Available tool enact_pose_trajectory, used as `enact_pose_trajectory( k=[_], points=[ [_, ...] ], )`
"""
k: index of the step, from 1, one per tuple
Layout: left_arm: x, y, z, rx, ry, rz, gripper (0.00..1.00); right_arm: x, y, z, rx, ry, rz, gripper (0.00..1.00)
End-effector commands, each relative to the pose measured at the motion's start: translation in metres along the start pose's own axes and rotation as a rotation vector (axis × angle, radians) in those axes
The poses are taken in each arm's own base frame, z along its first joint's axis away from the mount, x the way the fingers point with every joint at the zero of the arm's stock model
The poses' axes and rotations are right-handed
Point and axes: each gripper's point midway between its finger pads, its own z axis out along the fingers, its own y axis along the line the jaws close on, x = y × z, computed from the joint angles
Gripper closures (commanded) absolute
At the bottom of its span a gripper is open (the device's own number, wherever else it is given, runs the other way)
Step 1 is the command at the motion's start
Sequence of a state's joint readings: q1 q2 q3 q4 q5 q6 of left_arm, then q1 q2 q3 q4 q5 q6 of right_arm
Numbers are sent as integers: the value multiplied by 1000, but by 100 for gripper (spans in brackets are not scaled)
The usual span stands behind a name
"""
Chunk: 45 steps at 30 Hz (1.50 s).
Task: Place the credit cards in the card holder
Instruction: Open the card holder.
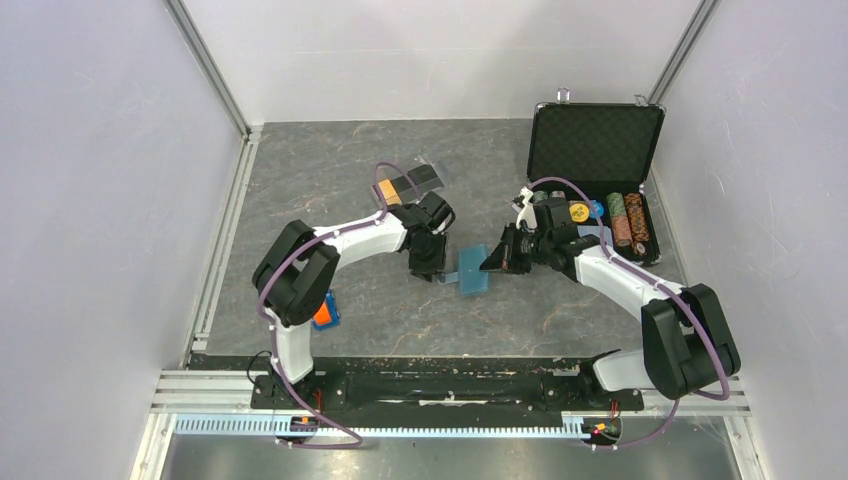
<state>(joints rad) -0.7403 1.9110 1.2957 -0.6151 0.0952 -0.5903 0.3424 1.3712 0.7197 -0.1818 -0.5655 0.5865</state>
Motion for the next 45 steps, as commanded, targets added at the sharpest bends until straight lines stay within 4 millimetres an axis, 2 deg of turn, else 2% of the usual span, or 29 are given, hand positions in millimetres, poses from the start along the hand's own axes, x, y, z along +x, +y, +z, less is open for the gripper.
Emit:
enact_pose_trajectory(
  k=[1, 3, 6, 13, 19, 27, 32, 34, 36, 39, 42, 45],
  points=[
    [-7, -8, -14, 108, -33, -53, 54, -12, 13, -5, -43, -44, -34, 100],
    [-7, -12, -14, 165, -31, -68, 45, -11, 13, -5, -48, -41, -31, 100],
    [-8, -16, -17, 234, -43, -89, 37, -11, 14, -5, -53, -43, -31, 100],
    [-12, -32, -26, 386, -64, -93, 35, -12, 20, -5, -82, -45, -21, 100],
    [-11, -42, -26, 458, -49, -103, 48, -14, 28, -6, -119, -53, -4, 100],
    [-19, -41, -33, 462, -84, -116, 55, -14, 29, -6, -128, -52, 1, 100],
    [-27, -36, -41, 453, -120, -123, 72, -14, 28, -6, -126, -52, 0, 100],
    [-30, -34, -46, 451, -132, -120, 87, -14, 27, -6, -122, -51, 0, 100],
    [-32, -32, -52, 447, -144, -111, 97, -14, 26, -5, -119, -52, -1, 100],
    [-36, -29, -63, 434, -163, -94, 98, -14, 24, -5, -113, -54, -7, 99],
    [-43, -26, -82, 422, -190, -51, 98, -14, 21, -7, -104, -57, -24, 85],
    [-50, -25, -107, 394, -218, 63, 98, -23, 16, -15, -92, -87, -49, 58]
  ],
)
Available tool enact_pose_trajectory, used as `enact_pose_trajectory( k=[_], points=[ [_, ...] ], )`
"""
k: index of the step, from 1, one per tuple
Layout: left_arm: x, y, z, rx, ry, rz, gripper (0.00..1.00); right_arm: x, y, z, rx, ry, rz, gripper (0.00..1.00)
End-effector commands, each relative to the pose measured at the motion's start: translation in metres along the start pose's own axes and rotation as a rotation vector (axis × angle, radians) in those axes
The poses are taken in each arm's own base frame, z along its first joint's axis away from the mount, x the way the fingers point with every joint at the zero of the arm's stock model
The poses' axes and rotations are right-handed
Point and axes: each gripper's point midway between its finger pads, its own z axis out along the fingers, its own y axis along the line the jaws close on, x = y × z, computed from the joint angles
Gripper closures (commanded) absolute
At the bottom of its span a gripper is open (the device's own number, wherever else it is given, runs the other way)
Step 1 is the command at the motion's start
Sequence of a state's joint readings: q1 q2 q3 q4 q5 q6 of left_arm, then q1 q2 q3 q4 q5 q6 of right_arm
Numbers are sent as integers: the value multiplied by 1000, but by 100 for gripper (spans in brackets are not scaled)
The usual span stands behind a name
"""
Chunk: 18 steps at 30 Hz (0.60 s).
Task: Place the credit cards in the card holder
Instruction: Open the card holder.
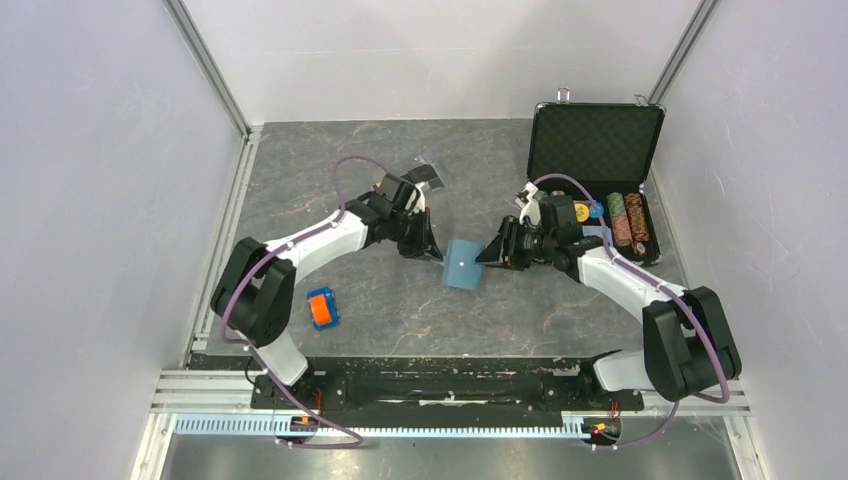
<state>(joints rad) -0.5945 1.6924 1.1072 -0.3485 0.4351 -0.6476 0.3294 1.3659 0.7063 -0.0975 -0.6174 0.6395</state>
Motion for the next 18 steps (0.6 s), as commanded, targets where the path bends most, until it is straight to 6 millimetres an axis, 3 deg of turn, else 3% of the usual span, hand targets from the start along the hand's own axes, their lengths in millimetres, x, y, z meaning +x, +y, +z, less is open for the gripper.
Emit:
enact_pose_trajectory(
  k=[1, 4, 8, 13, 18],
  points=[
    [-27, -26, -48, -7, -63, 221, 98, -19, 2, -17, -12, -69, -80, 48],
    [-31, -39, -73, -15, -43, 383, 98, -41, 3, -32, -9, -137, -130, 23],
    [-34, -56, -109, -24, -40, 581, 98, -68, 17, -47, -21, -213, -239, 5],
    [-40, -79, -147, -11, -71, 716, 98, -89, 54, -53, -150, -258, -362, 2],
    [-32, -90, -165, 15, -29, 770, 98, -106, 90, -63, -276, -291, -478, 2]
  ],
)
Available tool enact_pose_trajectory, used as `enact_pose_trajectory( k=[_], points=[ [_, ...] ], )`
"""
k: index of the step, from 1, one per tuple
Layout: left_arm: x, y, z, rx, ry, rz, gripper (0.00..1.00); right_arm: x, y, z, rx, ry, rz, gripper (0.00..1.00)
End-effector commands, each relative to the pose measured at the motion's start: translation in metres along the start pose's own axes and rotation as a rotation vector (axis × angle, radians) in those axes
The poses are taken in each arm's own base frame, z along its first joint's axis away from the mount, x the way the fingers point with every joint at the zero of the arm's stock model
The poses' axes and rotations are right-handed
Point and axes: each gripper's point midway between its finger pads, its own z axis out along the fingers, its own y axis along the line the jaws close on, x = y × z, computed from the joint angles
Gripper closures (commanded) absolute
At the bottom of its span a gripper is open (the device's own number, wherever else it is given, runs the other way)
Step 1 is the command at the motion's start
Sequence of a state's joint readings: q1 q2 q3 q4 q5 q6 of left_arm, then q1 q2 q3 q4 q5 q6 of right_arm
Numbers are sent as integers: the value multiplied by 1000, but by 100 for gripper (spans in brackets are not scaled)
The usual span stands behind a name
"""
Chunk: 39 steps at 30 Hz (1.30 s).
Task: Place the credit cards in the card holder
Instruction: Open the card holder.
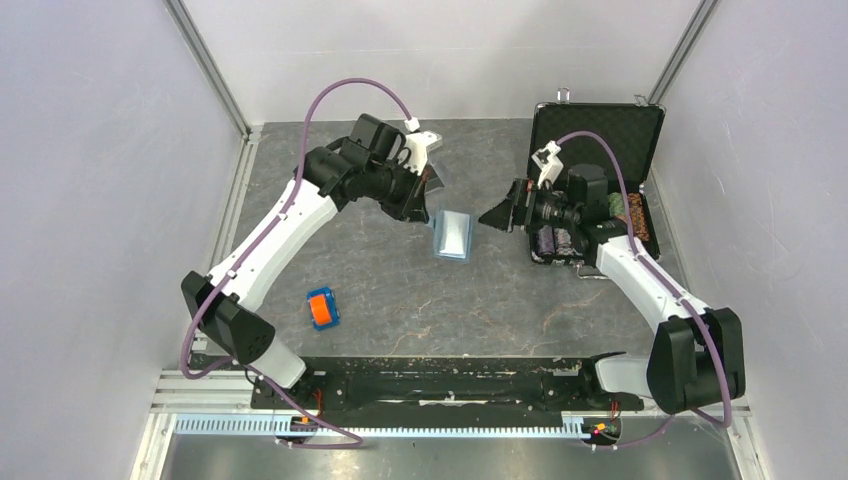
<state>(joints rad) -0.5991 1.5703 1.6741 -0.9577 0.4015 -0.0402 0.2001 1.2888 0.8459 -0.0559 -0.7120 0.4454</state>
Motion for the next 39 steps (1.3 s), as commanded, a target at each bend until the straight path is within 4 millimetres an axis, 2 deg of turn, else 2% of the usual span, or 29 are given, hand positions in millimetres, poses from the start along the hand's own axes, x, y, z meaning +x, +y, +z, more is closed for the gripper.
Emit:
enact_pose_trajectory(
  k=[1, 6, 10, 16, 23, 30, 34, 39],
  points=[
    [5, -14, -29, 34, 46, 127, 98, -47, 47, -4, -187, -93, -194, 2],
    [5, -17, -39, 23, 51, 149, 98, -66, 83, -3, -327, -131, -278, 2],
    [2, -14, -44, -4, 37, 159, 98, -65, 115, 6, -449, -120, -314, 3],
    [-1, -13, -39, 12, 32, 195, 98, -65, 136, 18, -534, -112, -323, 4],
    [5, -31, -27, 162, 35, 268, 98, -66, 153, 17, -624, -101, -352, 4],
    [-6, -53, -31, 274, -48, 325, 98, -39, 173, 14, -760, -34, -341, 6],
    [-12, -57, -33, 295, -103, 362, 98, -23, 186, 9, -852, -22, -313, 10],
    [-13, -56, -35, 278, -122, 379, 98, -5, 196, -9, -991, 27, -271, 26]
  ],
)
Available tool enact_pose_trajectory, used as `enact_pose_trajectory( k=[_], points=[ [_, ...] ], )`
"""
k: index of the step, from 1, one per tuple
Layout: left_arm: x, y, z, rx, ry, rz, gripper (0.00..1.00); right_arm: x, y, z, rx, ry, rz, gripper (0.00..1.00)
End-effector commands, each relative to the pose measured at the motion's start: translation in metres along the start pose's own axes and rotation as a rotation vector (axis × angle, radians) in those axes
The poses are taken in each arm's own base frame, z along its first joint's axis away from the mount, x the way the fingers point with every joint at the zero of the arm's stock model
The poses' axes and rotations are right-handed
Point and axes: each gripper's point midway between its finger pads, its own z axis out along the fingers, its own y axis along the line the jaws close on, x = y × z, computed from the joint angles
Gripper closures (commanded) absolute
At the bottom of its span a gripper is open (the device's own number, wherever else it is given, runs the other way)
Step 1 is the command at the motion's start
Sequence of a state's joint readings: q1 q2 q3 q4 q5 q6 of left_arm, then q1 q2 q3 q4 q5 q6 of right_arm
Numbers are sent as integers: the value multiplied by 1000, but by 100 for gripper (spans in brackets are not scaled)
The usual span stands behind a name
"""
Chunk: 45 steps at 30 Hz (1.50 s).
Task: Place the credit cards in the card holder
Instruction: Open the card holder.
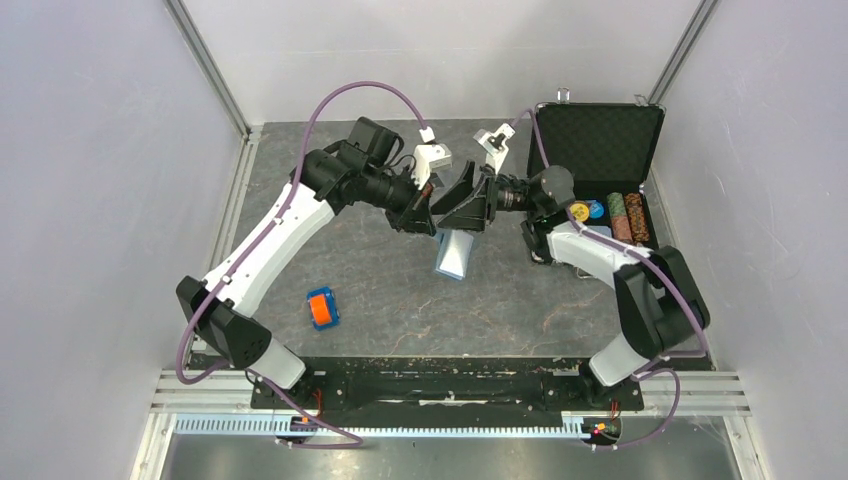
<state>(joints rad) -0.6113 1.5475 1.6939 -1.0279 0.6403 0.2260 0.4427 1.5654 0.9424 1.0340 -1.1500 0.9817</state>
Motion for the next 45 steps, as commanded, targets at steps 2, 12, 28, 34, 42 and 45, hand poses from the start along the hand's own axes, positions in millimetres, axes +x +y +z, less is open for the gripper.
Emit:
enact_pose_trajectory(
  k=[2, 12, 28, 34, 42, 45],
  points=[
    [-24, -12, -16, 3, -112, 136, 98, 7, 44, -7, -202, 18, -10, 33],
    [-16, -12, -15, -1, -99, 119, 98, 10, 28, -7, -98, 5, -12, 32],
    [-12, -34, -21, 109, -159, 328, 98, 47, -39, -34, 314, 356, -175, 25],
    [-9, -39, -19, 144, -162, 334, 98, 47, -28, -34, 289, 376, -188, 25],
    [-6, -41, -17, 161, -161, 341, 98, 32, -18, -30, 279, 362, -219, 25],
    [-5, -41, -16, 168, -158, 346, 98, 27, -21, -32, 325, 356, -245, 23]
  ],
)
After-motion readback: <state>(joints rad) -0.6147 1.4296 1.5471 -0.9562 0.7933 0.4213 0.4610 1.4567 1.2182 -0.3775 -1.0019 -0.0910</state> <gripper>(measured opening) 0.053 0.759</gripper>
